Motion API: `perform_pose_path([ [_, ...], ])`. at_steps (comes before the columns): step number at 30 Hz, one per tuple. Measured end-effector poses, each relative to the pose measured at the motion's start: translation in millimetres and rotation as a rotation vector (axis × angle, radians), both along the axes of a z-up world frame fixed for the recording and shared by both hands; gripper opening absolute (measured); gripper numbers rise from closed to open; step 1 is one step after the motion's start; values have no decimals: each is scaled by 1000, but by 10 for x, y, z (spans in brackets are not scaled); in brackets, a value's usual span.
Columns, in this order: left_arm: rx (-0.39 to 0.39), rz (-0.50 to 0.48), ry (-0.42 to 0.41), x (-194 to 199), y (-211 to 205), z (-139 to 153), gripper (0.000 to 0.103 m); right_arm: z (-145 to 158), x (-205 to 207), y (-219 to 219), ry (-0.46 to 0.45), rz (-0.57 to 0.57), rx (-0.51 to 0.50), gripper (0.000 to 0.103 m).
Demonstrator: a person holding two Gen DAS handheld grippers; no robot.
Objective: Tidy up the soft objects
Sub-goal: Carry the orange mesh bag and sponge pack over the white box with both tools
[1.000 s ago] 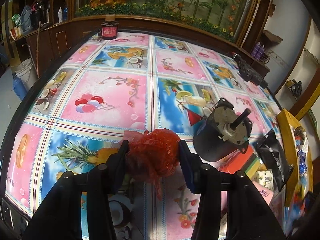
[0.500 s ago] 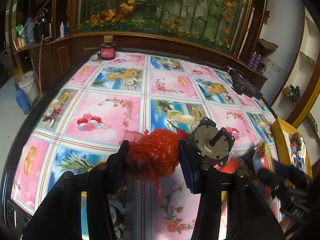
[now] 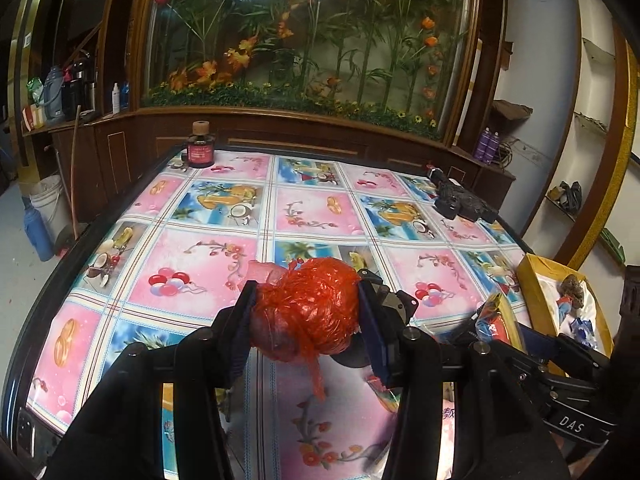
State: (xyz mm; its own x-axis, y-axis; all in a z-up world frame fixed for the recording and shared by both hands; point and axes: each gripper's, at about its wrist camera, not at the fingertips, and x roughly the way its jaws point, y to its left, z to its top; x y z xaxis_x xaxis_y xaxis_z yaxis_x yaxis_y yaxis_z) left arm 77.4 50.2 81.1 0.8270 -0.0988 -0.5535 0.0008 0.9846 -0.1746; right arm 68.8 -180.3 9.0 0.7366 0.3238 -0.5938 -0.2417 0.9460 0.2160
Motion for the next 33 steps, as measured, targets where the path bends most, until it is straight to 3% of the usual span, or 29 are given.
perform_pose_path([
  [21, 15, -22, -24, -69, -95, 17, 46, 86, -36, -59, -26, -12, 14, 51],
  [28, 14, -54, -51, -130, -166, 65, 46, 101, -93, -137, -36, -64, 10, 51],
  [33, -8, -85, -51, -162, -187, 82, 46, 144, -274, -298, -21, -117, 74, 51],
])
